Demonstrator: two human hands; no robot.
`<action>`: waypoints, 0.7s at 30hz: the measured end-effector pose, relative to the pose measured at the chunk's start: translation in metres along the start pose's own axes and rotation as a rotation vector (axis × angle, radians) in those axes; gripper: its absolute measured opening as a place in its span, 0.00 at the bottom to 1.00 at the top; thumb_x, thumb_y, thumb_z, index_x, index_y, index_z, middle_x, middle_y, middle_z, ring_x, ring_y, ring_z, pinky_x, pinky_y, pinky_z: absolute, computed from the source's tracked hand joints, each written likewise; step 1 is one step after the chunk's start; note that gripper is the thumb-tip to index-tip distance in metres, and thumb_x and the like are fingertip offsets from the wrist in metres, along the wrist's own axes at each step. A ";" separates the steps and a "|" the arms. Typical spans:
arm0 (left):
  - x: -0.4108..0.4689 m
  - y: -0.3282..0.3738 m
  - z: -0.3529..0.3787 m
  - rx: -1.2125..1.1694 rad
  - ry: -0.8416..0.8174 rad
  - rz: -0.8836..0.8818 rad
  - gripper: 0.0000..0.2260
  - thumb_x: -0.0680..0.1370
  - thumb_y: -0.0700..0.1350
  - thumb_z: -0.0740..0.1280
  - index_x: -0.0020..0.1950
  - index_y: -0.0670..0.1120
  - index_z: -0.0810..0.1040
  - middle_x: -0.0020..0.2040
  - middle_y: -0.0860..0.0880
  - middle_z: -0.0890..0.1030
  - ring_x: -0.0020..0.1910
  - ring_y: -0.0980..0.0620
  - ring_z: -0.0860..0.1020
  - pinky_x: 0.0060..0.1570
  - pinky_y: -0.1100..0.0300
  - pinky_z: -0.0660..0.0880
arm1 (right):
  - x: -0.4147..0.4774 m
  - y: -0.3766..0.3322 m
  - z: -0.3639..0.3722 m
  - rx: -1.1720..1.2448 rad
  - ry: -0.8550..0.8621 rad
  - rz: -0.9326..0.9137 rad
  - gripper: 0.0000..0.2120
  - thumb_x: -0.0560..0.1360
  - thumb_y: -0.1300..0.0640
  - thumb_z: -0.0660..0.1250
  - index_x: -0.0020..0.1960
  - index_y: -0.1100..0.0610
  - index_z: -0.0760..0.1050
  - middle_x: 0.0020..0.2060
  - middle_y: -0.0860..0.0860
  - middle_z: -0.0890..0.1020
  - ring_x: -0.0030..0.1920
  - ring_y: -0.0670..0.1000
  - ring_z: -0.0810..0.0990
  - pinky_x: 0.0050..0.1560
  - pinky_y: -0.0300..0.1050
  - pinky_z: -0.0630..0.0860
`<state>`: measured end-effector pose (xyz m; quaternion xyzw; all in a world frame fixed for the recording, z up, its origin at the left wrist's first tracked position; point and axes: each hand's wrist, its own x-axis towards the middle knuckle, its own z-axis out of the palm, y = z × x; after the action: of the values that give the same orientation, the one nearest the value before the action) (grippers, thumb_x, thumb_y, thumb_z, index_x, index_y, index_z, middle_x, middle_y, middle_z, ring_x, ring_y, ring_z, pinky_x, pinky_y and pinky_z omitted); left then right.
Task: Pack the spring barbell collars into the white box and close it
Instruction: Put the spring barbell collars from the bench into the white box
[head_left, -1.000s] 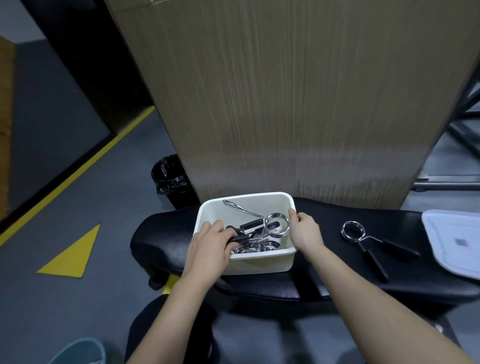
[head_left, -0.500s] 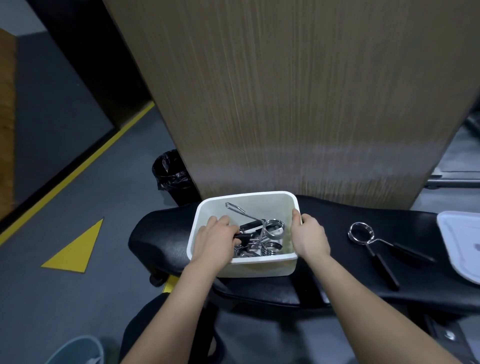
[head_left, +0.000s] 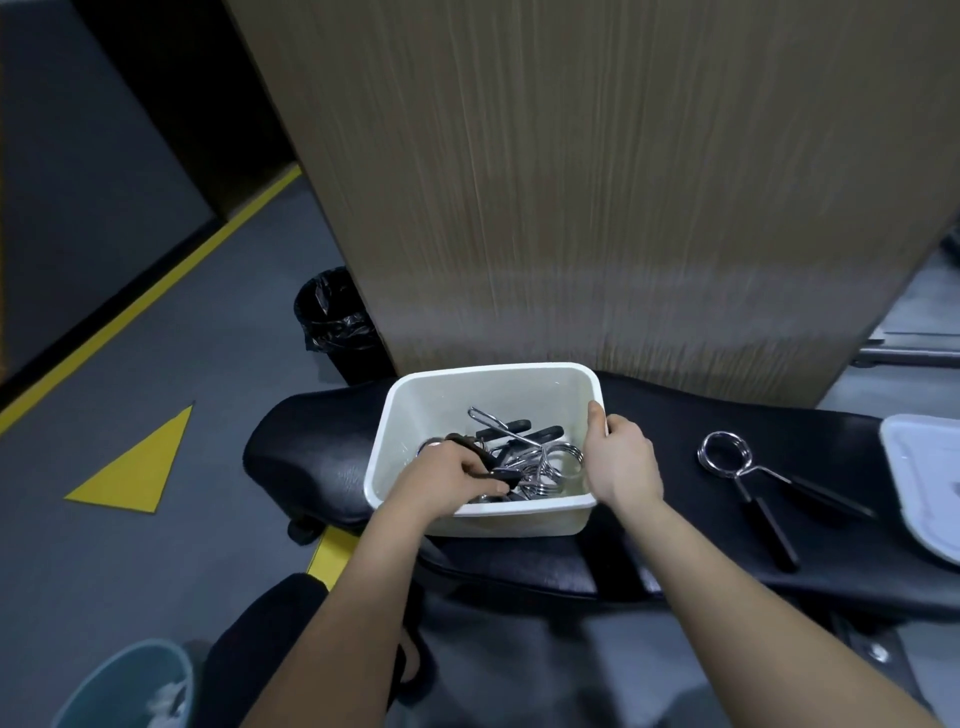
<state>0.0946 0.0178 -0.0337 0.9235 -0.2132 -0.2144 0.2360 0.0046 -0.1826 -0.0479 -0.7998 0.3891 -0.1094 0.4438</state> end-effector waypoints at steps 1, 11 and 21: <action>-0.001 -0.001 0.000 -0.032 -0.021 0.014 0.15 0.66 0.63 0.76 0.36 0.51 0.85 0.31 0.49 0.79 0.32 0.55 0.74 0.36 0.58 0.70 | -0.001 0.000 -0.001 0.002 0.001 -0.005 0.26 0.80 0.38 0.49 0.36 0.55 0.68 0.41 0.56 0.79 0.45 0.62 0.76 0.45 0.53 0.71; 0.001 0.005 0.002 0.011 -0.140 -0.093 0.22 0.73 0.63 0.68 0.33 0.44 0.76 0.29 0.51 0.71 0.32 0.51 0.70 0.35 0.56 0.64 | -0.006 0.001 -0.004 0.021 -0.002 0.002 0.27 0.80 0.37 0.48 0.36 0.56 0.69 0.39 0.55 0.80 0.44 0.60 0.76 0.42 0.53 0.70; -0.029 0.017 0.003 0.155 0.311 0.187 0.27 0.72 0.75 0.56 0.39 0.55 0.81 0.33 0.56 0.80 0.36 0.59 0.78 0.38 0.60 0.74 | -0.014 -0.002 -0.008 0.149 -0.002 0.083 0.27 0.77 0.34 0.53 0.32 0.55 0.65 0.33 0.52 0.78 0.39 0.56 0.76 0.43 0.52 0.72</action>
<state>0.0646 0.0174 -0.0191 0.9371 -0.2749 -0.0291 0.2133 -0.0077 -0.1771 -0.0396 -0.7479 0.4120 -0.1188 0.5068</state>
